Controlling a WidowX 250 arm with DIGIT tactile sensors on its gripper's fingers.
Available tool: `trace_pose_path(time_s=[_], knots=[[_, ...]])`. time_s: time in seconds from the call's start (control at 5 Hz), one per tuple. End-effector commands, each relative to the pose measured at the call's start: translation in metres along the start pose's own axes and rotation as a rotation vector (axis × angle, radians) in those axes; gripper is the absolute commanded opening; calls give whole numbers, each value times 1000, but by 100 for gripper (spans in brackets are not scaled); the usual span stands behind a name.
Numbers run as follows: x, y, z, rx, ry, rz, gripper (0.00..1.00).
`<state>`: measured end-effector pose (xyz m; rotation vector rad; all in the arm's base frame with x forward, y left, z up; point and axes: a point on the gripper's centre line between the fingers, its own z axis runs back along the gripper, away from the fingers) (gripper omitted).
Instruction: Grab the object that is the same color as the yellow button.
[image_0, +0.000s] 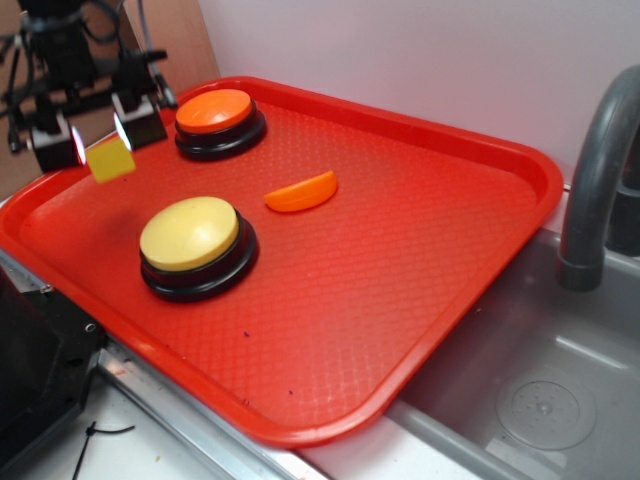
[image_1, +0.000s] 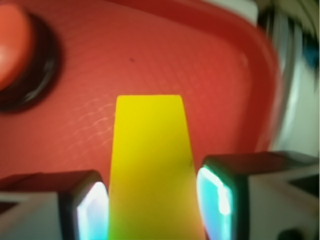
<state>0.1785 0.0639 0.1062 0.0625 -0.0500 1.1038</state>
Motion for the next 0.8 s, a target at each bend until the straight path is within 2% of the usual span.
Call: trace_pose_path(time_s=[0.0,0.2,0.4,0.6], knots=[[4,-41,60,-54,1,-499,0],[3,-66,71,-111,44,-659,0],[0,-83,75,-103,20,-779,0],[1,-85,68,-96,11,-786,0]])
